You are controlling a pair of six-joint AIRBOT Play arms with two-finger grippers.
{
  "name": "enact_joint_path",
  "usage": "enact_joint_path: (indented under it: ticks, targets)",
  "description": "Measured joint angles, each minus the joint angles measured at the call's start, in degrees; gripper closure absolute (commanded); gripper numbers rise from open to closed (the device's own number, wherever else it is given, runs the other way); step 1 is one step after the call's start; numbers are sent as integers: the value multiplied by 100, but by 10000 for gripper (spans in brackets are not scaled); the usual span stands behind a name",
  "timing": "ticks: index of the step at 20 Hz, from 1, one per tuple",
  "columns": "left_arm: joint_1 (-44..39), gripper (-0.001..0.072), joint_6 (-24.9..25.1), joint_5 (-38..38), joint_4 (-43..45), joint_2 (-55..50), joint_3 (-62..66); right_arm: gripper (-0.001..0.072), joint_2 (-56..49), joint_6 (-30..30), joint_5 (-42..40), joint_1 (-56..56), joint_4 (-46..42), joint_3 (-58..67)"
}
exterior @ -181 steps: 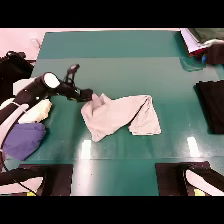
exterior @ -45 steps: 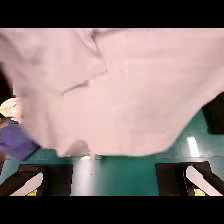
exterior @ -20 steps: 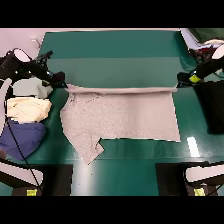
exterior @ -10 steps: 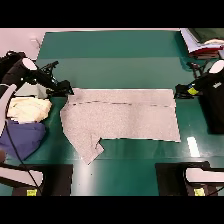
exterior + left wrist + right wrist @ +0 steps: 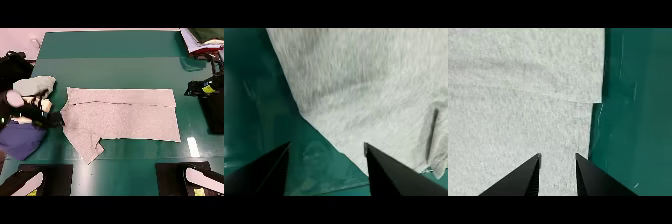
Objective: Fold the shirts.
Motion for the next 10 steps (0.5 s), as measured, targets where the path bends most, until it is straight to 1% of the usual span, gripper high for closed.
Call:
enact_joint_path:
  ticks: [3, 5, 7, 9, 10]
  targets:
    - [-9, 168, -94, 365, -468, 413, -942, 447, 85, 0, -15, 146, -2, -2]
    - [-9, 169, -120, 667, -715, 531, -1340, 447, 107, 0, -24, 184, 0, -2]
    - [-63, 169, -125, 979, -1023, 605, -1604, 447, 125, 0, -26, 203, -2, -2]
    - [-282, 170, -90, 1353, -1388, 640, -1797, 448, 129, 0, -13, 197, -2, -2]
    - [-417, 182, -72, 1558, -1528, 643, -1862, 448, 133, 0, 7, 192, -2, -2]
